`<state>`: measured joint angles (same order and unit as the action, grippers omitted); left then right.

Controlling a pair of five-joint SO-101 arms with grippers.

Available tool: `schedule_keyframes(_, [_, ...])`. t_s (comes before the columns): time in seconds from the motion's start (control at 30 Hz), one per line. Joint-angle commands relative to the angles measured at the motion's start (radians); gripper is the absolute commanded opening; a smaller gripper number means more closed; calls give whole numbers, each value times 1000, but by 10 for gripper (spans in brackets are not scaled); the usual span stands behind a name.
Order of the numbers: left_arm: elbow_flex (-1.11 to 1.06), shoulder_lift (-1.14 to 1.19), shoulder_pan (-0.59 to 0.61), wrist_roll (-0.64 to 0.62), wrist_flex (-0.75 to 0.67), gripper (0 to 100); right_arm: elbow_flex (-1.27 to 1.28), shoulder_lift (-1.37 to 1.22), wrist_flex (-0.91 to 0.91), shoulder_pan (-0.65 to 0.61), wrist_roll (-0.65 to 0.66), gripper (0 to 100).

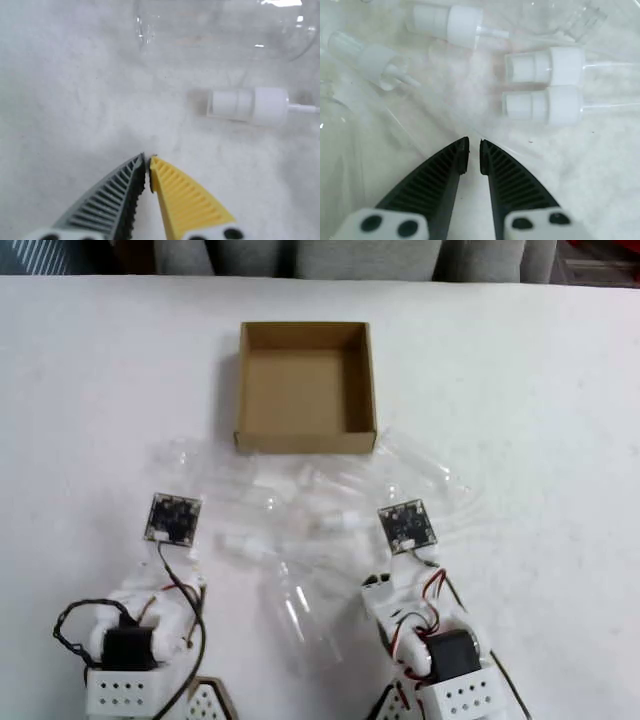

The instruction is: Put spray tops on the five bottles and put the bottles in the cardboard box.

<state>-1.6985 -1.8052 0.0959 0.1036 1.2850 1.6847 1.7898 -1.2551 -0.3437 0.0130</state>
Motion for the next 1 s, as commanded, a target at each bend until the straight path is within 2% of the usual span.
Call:
schedule_keyframes(0.0, [6, -13, 4, 8, 2, 23, 6, 8, -5, -8, -2, 20])
schedule_keyframes(0.53, [20, -13, -1, 14, -15, 24, 6, 8, -5, -12, -2, 20])
schedule_keyframes(0.87, [68, -13, -1, 23, -258, 24, 6, 12, -1, -4, -2, 23])
schedule_keyframes(0.97, [68, -13, -1, 173, -339, 24, 5, 13, 5, 38, -3, 25])
